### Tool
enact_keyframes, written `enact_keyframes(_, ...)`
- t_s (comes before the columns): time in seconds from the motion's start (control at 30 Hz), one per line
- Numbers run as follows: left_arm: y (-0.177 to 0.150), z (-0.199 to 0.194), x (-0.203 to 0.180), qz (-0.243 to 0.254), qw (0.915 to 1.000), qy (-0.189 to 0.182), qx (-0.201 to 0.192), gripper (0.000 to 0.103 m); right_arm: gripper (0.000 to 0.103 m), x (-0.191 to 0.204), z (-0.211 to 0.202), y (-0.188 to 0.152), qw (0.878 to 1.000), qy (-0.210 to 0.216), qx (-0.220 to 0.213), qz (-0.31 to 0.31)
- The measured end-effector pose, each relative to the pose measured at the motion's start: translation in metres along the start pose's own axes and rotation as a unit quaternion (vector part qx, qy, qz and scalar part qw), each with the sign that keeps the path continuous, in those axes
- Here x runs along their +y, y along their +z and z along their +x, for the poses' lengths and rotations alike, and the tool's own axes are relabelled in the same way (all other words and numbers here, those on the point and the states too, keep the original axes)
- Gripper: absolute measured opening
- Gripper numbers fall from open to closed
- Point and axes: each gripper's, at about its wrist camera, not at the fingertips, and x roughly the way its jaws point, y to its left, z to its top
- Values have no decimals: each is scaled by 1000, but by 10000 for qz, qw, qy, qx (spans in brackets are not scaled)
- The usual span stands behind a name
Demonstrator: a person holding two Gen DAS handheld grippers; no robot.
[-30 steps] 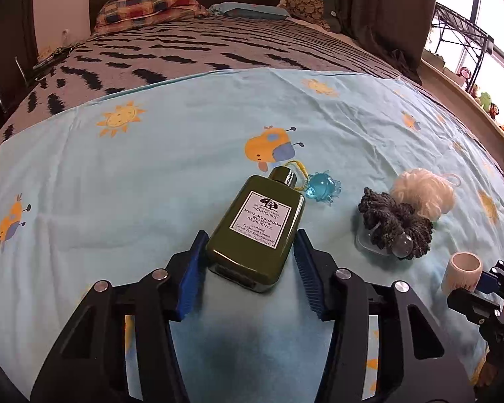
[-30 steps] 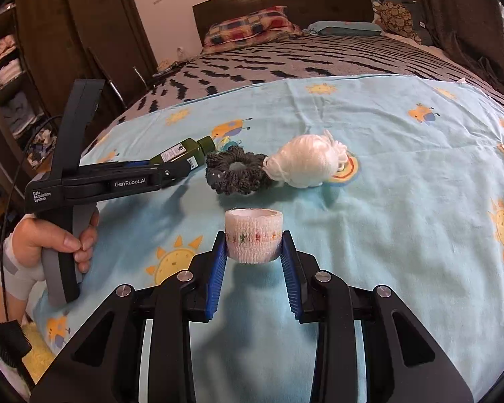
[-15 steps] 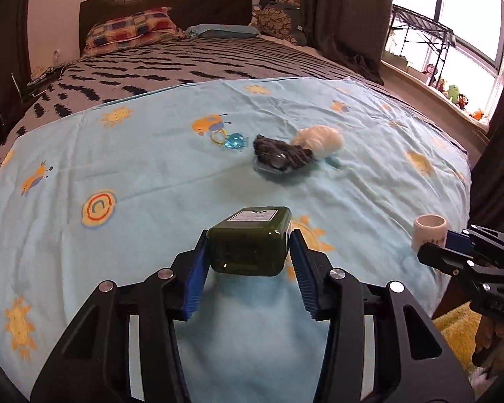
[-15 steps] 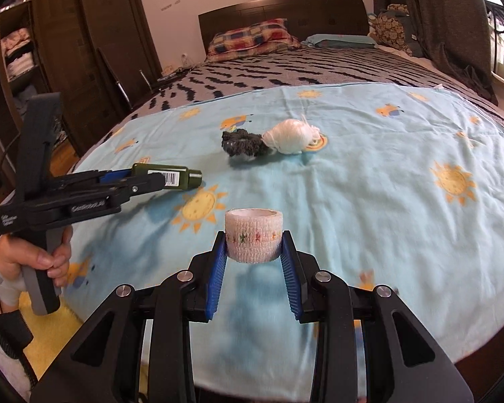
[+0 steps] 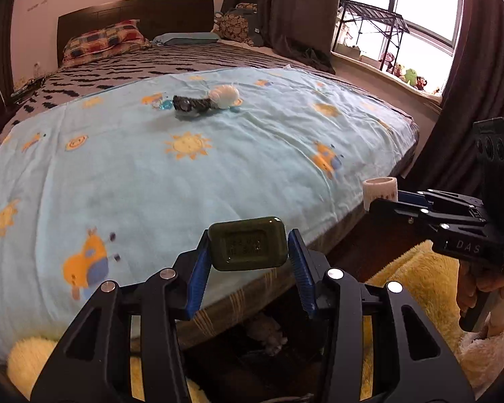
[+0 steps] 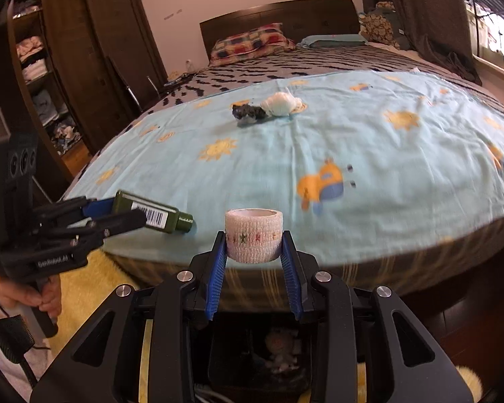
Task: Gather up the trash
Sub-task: 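Lower both tools below the bed edge and release roll and bottle into bin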
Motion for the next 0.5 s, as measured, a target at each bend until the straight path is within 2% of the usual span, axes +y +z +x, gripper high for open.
enact_keyframes(0.2,-50,17,-15,-154,9982,-231,524,42,33,-14,10,-45,9978,7,499,436)
enact_keyframes(0.5,-96,82,-11,-396,9883,-315,1439,42,33,-22,61,-93,9881,-98,1378,677)
